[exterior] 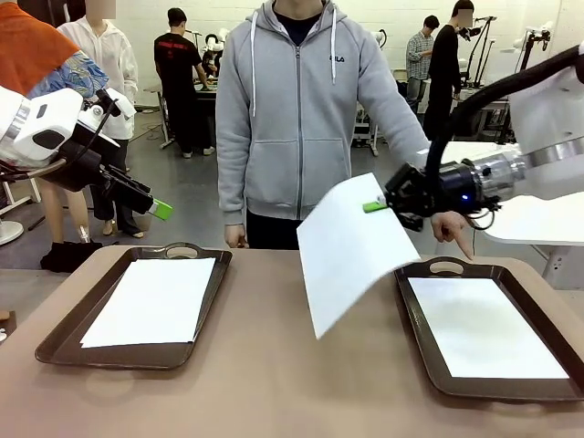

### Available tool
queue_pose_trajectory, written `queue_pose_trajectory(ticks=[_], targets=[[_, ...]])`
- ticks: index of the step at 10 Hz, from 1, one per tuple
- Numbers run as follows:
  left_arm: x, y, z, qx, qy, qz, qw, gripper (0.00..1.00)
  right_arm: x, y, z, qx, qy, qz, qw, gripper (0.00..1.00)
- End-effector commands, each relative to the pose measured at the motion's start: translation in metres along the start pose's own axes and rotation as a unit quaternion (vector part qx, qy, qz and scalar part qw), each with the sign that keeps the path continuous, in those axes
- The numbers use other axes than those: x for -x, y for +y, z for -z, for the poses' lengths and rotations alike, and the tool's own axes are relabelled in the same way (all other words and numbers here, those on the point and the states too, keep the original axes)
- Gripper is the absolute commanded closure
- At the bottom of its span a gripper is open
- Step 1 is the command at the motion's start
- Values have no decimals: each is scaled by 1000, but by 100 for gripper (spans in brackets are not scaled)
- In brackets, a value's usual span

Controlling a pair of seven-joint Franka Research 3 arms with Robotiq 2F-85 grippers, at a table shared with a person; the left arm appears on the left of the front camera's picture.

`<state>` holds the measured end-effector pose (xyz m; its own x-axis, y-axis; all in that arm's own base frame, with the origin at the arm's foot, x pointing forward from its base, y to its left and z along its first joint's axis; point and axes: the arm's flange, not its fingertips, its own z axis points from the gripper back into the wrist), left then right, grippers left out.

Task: Sort the A4 documents.
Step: Place the A4 Paper in the designated Handle tray.

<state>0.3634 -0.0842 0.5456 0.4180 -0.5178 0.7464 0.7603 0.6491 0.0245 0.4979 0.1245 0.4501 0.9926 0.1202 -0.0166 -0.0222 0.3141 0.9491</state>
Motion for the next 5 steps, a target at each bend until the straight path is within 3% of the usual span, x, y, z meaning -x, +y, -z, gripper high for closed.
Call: queue_pose_trajectory(ticks=[1, 2, 5], targets=[[1, 0, 1, 0, 1, 5, 1000, 0, 18, -13, -35, 45, 17, 5, 999, 99], [1, 0, 1, 0, 1, 5, 1000, 0, 26, -24, -51, 30, 20, -5, 999, 99], [1, 0, 1, 0, 1, 5, 1000, 0, 45, -50, -90, 48, -29, 14, 998, 99]])
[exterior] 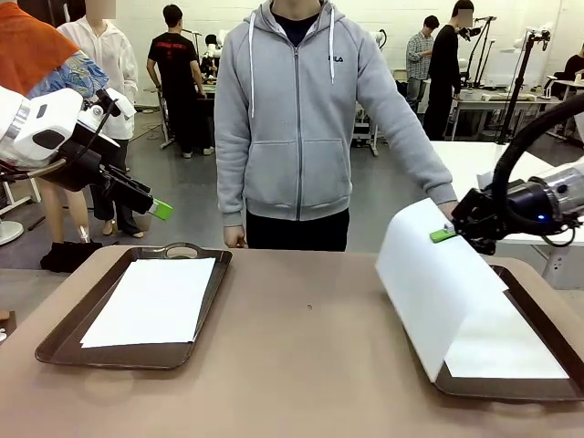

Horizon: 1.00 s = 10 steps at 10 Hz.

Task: Sort the A4 documents.
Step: Place the A4 Paper in the designated Handle tray.

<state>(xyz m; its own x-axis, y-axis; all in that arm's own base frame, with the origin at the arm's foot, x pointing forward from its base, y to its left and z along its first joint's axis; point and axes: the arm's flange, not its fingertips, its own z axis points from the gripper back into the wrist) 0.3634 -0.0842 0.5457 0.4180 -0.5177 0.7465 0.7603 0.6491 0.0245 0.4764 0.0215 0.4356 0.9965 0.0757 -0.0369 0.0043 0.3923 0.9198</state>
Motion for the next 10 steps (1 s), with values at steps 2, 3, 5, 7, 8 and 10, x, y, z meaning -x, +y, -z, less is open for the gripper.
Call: queue_pose_trajectory(ticks=[2, 3, 5, 7, 8, 10], targets=[[1, 0, 1, 0, 1, 5, 1000, 0, 20, -20, -19, -17, -25, -4, 1000, 99], [1, 0, 1, 0, 1, 5, 1000, 0, 22, -30, -30, -27, -39, -4, 999, 99], [1, 0, 1, 0, 1, 5, 1000, 0, 21, -47, -41, -44, -57, -20, 997, 99], [1, 0, 1, 0, 1, 5, 1000, 0, 21, -56, -52, -61, -53, -34, 996, 99], [1, 0, 1, 0, 1, 5, 1000, 0, 19, -65, -57, -69, -56, -29, 996, 99], [1, 0, 1, 0, 1, 5, 1000, 0, 9, -88, -60, -90, -58, -14, 994, 99]])
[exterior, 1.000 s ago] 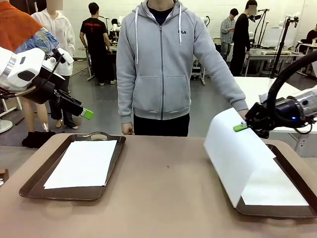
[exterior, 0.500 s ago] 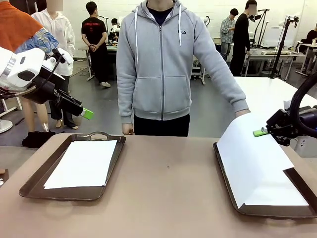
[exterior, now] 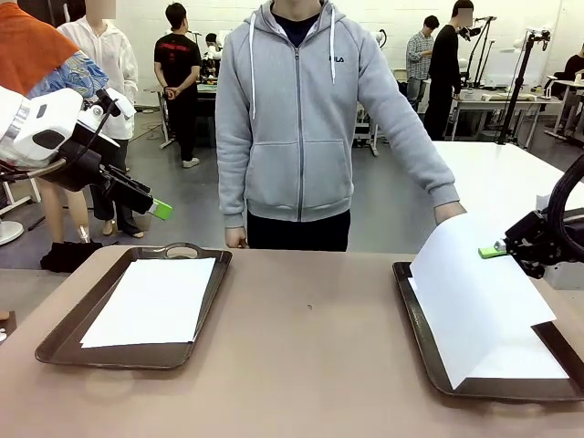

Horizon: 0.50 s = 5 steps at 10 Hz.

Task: Sort the A4 documents.
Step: Place the A4 Paper in the designated Handle tray.

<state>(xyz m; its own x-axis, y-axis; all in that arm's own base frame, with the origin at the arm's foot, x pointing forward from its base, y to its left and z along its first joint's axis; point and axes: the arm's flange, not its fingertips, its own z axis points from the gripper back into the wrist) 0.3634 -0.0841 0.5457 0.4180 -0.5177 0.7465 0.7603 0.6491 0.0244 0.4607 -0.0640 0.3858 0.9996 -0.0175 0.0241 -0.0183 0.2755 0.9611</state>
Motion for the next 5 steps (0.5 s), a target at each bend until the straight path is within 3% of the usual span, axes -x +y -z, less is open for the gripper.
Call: queue_pose_trajectory(ticks=[1, 5], targets=[[1, 0, 1, 0, 1, 5, 1000, 0, -15, -13, -1, -37, -2, 1, 999, 99], [1, 0, 1, 0, 1, 5, 1000, 0, -35, -20, -1, -43, 7, -1, 999, 99]])
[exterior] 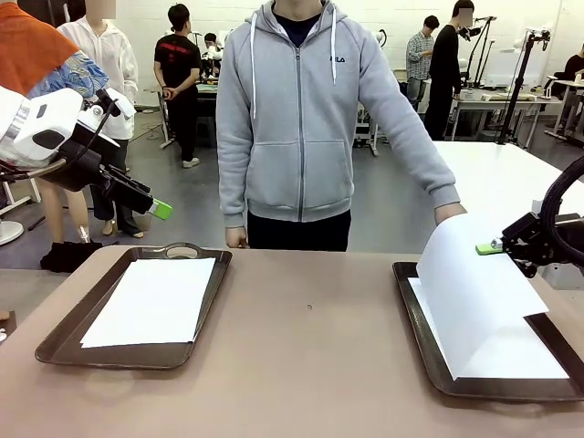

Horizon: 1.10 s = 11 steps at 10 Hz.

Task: Sort the A4 documents.
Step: Place the A4 Paper in the designated Handle tray.

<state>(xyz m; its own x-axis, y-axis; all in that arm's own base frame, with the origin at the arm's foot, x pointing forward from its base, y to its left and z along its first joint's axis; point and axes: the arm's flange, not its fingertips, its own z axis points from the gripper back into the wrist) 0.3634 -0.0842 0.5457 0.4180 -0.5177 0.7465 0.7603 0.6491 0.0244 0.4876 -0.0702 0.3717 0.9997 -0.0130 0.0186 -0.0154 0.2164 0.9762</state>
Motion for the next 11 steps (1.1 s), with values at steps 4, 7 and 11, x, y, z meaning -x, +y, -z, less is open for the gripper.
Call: queue_pose_trajectory(ticks=[4, 7, 11], targets=[[1, 0, 1, 0, 1, 5, 1000, 0, -20, -25, -2, -11, 6, 35, 999, 99], [1, 0, 1, 0, 1, 5, 1000, 0, -23, -39, 6, 111, -5, 84, 990, 99], [1, 0, 1, 0, 1, 5, 1000, 0, -22, -43, 12, 232, -9, 113, 966, 99]])
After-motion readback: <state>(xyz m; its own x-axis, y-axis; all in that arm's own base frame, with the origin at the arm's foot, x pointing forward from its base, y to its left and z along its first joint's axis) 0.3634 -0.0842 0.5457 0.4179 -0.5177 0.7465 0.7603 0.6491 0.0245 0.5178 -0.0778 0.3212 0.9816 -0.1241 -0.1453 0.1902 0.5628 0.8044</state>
